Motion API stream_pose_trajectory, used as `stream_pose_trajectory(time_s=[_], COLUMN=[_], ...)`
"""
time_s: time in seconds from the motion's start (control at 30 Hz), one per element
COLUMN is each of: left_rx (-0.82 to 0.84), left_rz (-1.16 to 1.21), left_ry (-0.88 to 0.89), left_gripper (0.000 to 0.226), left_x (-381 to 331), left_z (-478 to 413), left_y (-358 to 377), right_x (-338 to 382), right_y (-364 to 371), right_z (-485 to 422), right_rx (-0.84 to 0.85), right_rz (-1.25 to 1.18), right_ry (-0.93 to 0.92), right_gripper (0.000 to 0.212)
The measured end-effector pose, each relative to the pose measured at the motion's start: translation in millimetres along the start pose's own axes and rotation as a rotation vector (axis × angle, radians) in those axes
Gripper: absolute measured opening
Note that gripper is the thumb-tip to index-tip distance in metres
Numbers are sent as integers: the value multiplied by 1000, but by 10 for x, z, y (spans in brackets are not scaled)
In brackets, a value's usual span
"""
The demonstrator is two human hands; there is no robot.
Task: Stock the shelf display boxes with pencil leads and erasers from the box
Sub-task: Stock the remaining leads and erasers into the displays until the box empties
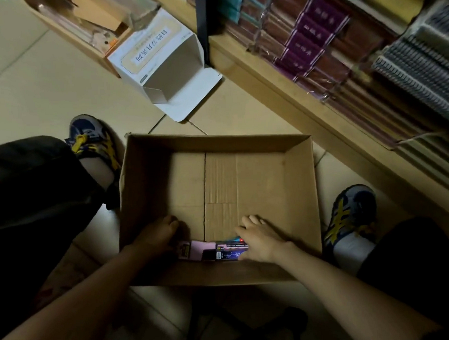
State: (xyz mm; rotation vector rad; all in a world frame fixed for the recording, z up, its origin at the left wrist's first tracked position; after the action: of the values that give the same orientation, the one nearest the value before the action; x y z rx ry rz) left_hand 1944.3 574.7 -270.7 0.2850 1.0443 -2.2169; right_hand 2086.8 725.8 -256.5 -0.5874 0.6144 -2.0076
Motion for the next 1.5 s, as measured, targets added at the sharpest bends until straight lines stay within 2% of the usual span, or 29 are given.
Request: stream_pose_trajectory(time_s=[0.13,0.27,0.37,0.5,0.63,0.73,0.87,0.93,1.0,1.07,1.1,1.17,1.2,1.33,1.4,1.5], left_rx=[-58,-200,-327,-542,-634,-734,-766,-765,-786,-818,-839,-861,-857,-811,-797,-798], left_rz=[464,751,991,1478,1668,1677,1627,1641,1626,1624,1624,1614,1605,1517,1453,1397], left_ry=[-107,-140,-108,-22,218,279,443,488,513,536,545,551,551,522,544,611], left_gripper=[40,36,34,21,52,57,37,37,32,31,30,28,28,37,39,37], left_x=[-14,-94,-374,-971,-1485,-1689,-1970,-2079,-2176,-2280,-2321,-2398,-2437,-2535,-2595,-2694], left_z=[23,-26,-104,-248,-280,-203,-56,34,115,199,238,301,325,428,494,590], left_y=[-40,-267,-480,-823,-1340,-1710,-2102,-2243,-2389,-2551,-2634,-2787,-2852,-3079,-3237,-3512], right_x=[-2,-241,-400,-388,-294,-257,-218,-219,-243,-260,-262,-269,-274,-460,-523,-467], right_y=[128,12,-379,-1070,-1665,-1982,-2347,-2524,-2698,-2841,-2902,-3040,-3127,-3560,-3759,-4032], right_z=[7,83,223,409,637,868,1170,1321,1463,1599,1658,1756,1806,2035,2081,2090], right_rx=[197,224,143,-18,-158,-231,-361,-454,-593,-703,-725,-729,-724,-710,-646,-513], right_rz=[-290,-677,-1138,-1426,-1586,-1565,-1404,-1250,-985,-756,-721,-720,-744,-1175,-1338,-1450], right_ry=[90,224,236,159,64,38,19,34,105,188,207,187,158,40,16,-36], right_gripper=[41,28,29,18,18,25,25,19,12,21,29,39,36,10,11,10])
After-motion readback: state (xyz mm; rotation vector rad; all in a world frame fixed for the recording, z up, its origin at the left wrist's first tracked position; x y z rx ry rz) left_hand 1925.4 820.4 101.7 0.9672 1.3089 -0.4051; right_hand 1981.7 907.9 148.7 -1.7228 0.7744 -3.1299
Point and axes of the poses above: each hand's wrist, its own z-axis away from the middle knuckle, its own y-axis out of the palm, x = y × z, the point moved 8 cm from there along -z, towards the middle knuckle, and after that the axes turned 13 degrees about y, right-handed, at the moved point
